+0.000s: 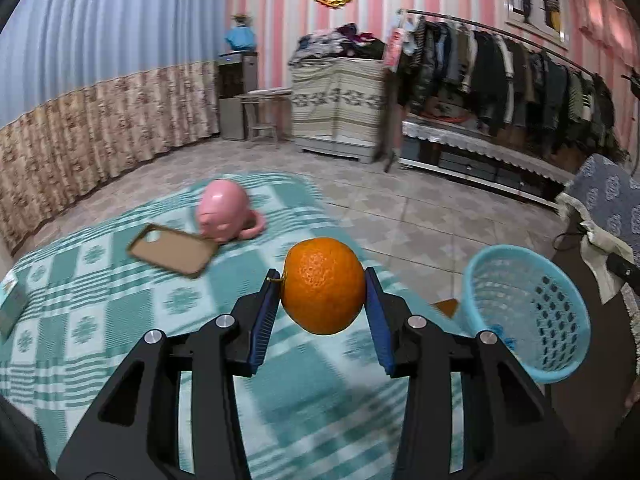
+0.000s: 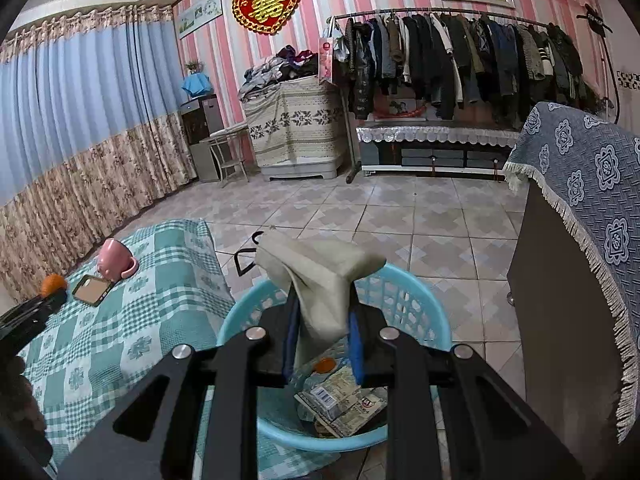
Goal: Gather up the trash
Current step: 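Carry the orange and cloth bag over the blue basket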
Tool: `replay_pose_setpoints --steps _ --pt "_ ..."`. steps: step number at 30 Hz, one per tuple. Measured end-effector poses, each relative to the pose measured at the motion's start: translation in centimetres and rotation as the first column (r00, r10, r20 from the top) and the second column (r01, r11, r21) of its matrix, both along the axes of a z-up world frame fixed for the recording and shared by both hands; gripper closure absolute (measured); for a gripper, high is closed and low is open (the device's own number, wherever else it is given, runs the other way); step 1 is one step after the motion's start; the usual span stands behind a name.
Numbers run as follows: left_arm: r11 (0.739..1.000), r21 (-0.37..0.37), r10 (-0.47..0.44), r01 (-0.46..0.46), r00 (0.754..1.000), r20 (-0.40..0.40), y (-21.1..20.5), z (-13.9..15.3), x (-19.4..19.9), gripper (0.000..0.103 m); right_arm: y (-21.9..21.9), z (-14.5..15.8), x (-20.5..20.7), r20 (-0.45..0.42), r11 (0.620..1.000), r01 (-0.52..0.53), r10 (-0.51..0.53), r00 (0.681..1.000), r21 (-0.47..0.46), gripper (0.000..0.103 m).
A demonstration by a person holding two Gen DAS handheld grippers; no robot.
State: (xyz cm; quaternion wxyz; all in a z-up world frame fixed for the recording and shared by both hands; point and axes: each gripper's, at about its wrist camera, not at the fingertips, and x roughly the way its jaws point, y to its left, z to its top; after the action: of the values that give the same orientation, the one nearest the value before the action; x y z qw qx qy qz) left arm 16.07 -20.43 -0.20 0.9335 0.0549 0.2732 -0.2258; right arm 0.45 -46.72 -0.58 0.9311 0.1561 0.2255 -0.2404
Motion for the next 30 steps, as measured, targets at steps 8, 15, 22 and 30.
replay_pose_setpoints --steps 8,15,22,30 --pt "0.99 -0.013 -0.141 0.141 0.99 0.007 -7.4 0.3 -0.8 0.062 -1.9 -0.6 -1.0 0.017 0.998 0.048 -0.048 0.999 0.04 0.081" --pt "0.964 0.014 -0.267 0.267 0.964 0.009 -13.2 -0.4 -1.4 0.062 -3.2 -1.2 -1.3 0.015 0.993 0.092 -0.094 0.995 0.075 0.081" --pt "0.941 0.02 -0.338 0.339 0.941 -0.019 -17.0 -2.1 -1.1 0.062 -4.0 -2.8 -0.2 -0.03 0.987 0.127 -0.124 0.992 0.097 0.081" --pt "0.926 0.074 -0.37 0.371 0.929 -0.027 -19.9 -4.1 -1.3 0.062 -4.5 -3.4 0.0 -0.048 0.983 0.164 -0.16 0.986 0.087 0.081"
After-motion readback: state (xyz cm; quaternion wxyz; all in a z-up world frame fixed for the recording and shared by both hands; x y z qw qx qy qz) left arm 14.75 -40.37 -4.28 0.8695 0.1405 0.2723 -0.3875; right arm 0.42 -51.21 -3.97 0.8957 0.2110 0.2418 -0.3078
